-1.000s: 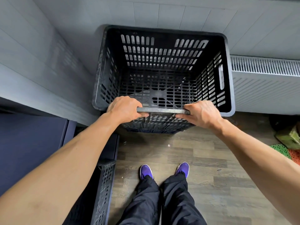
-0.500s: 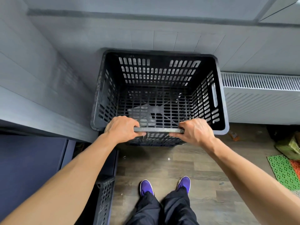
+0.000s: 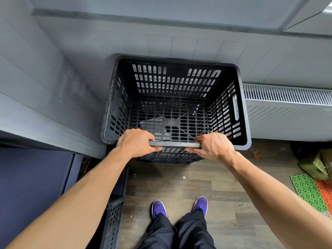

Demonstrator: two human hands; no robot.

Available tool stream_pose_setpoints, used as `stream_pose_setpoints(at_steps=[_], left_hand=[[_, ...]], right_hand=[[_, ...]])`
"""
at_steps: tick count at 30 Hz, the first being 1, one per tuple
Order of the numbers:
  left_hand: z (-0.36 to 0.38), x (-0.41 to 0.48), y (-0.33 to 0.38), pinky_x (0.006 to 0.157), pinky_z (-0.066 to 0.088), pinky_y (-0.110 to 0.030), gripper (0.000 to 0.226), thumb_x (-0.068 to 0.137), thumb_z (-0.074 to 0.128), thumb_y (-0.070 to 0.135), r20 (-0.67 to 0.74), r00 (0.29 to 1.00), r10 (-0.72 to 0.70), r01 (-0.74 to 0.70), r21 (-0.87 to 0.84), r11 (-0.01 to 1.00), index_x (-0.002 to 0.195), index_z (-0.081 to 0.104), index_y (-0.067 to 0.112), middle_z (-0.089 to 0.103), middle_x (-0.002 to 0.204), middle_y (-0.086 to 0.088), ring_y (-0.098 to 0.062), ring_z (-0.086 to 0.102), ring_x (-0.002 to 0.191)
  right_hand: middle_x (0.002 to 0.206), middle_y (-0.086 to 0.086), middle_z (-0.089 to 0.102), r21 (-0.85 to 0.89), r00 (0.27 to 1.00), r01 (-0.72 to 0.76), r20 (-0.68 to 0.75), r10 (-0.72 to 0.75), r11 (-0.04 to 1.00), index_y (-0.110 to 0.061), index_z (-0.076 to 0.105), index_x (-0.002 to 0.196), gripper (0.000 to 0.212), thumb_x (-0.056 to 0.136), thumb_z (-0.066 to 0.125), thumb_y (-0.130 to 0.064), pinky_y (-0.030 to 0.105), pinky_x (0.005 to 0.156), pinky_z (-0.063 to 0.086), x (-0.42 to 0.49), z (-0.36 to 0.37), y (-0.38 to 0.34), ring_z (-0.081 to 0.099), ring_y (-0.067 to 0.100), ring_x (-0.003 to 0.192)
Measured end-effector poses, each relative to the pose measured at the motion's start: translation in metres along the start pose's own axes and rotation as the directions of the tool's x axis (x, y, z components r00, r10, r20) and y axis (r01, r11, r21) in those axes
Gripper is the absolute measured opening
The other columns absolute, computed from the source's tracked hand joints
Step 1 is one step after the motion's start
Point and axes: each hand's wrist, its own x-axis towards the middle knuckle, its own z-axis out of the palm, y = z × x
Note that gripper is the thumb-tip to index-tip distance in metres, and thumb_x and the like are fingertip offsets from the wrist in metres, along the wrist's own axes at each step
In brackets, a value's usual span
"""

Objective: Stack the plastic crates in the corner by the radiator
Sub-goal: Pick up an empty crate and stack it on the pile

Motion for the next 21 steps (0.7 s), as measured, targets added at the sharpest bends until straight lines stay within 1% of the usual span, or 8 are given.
stream_pose_setpoints(at_steps=[5, 8, 10, 11, 13, 16, 19, 21], left_hand=[[-0.006, -0.002, -0.004, 0.099, 0.042, -0.042, 0.08, 0.07, 0.033, 0.093, 0.024, 0.999, 0.023, -0.019, -0.153, 0.988, 0.126, 0.059, 0.041, 0.071, 0.114, 0.006, -0.021, 0.063, 0.112], [-0.006, -0.003, -0.008, 0.096, 0.045, -0.043, 0.072, 0.081, 0.026, 0.086, -0.003, 0.999, 0.045, -0.044, -0.185, 0.982, 0.128, 0.057, 0.041, 0.067, 0.123, 0.01, -0.019, 0.062, 0.114], [-0.006, -0.001, -0.012, 0.093, 0.048, -0.041, 0.057, 0.093, 0.027, 0.07, -0.094, 0.995, 0.027, -0.045, -0.191, 0.981, 0.126, 0.061, 0.037, 0.067, 0.121, 0.009, -0.019, 0.062, 0.112], [-0.007, 0.003, -0.015, 0.093, 0.048, -0.04, 0.05, 0.097, 0.032, 0.06, -0.188, 0.982, 0.014, -0.048, -0.175, 0.983, 0.125, 0.063, 0.033, 0.068, 0.121, 0.007, -0.02, 0.061, 0.113], [-0.011, 0.014, -0.025, 0.099, 0.043, -0.041, 0.037, 0.098, 0.049, 0.041, -0.393, 0.92, -0.001, -0.045, -0.11, 0.993, 0.123, 0.066, 0.021, 0.067, 0.122, 0.0, -0.022, 0.056, 0.119], [-0.022, 0.03, -0.047, 0.109, 0.033, -0.048, 0.036, 0.091, 0.062, 0.027, -0.526, 0.847, -0.081, 0.09, -0.008, 0.996, 0.125, 0.064, 0.014, 0.057, 0.135, -0.012, -0.03, 0.043, 0.133], [-0.032, 0.04, -0.068, 0.115, 0.024, -0.054, 0.052, 0.086, 0.065, 0.026, -0.501, 0.843, -0.194, 0.258, 0.061, 0.964, 0.135, 0.051, 0.015, 0.036, 0.151, -0.02, -0.036, 0.026, 0.143], [-0.036, 0.045, -0.075, 0.112, 0.029, -0.055, 0.062, 0.086, 0.065, 0.026, -0.456, 0.845, -0.279, 0.327, 0.028, 0.945, 0.142, 0.04, 0.015, 0.022, 0.156, -0.023, -0.039, 0.018, 0.146]], right_hand=[[0.057, -0.004, 0.057, 0.067, 0.999, 0.039, 0.003, -0.039, 0.997, -0.027, 0.063, 0.088, 0.082, 0.072, 0.018, -0.094, 0.034, 0.066, 0.057, 0.003, -0.003, 0.009, 0.06, 0.012, 0.055], [0.065, -0.003, 0.063, 0.101, 0.994, 0.084, 0.066, -0.091, 0.991, -0.025, 0.065, 0.096, 0.089, 0.07, 0.019, -0.097, 0.036, 0.068, 0.055, -0.001, -0.007, 0.014, 0.063, 0.015, 0.062], [0.074, -0.002, 0.069, 0.109, 0.992, 0.098, 0.073, -0.107, 0.989, -0.025, 0.067, 0.103, 0.09, 0.073, 0.019, -0.095, 0.034, 0.066, 0.053, -0.002, -0.011, 0.019, 0.067, 0.017, 0.07], [0.079, -0.002, 0.071, 0.113, 0.994, 0.096, 0.042, -0.102, 0.989, -0.025, 0.068, 0.101, 0.087, 0.078, 0.017, -0.092, 0.032, 0.065, 0.052, -0.001, -0.014, 0.024, 0.068, 0.017, 0.075], [0.089, -0.002, 0.072, 0.092, 0.993, 0.068, -0.098, -0.059, 0.993, -0.022, 0.07, 0.095, 0.072, 0.091, 0.023, -0.077, 0.03, 0.067, 0.048, 0.004, -0.021, 0.038, 0.066, 0.017, 0.089], [0.115, 0.003, 0.067, 0.013, 0.966, -0.078, -0.245, 0.079, 0.997, -0.021, 0.069, 0.115, 0.042, 0.097, 0.045, -0.051, 0.038, 0.087, 0.049, 0.014, -0.029, 0.073, 0.053, 0.023, 0.108], [0.132, 0.01, 0.056, -0.092, 0.96, -0.206, -0.211, 0.183, 0.974, -0.021, 0.066, 0.123, 0.038, 0.094, 0.052, -0.042, 0.044, 0.098, 0.046, 0.019, -0.034, 0.1, 0.043, 0.028, 0.119], [0.143, 0.013, 0.045, -0.16, 0.955, -0.233, -0.225, 0.195, 0.959, -0.021, 0.065, 0.123, 0.036, 0.092, 0.057, -0.038, 0.045, 0.106, 0.039, 0.021, -0.036, 0.107, 0.037, 0.031, 0.127]])
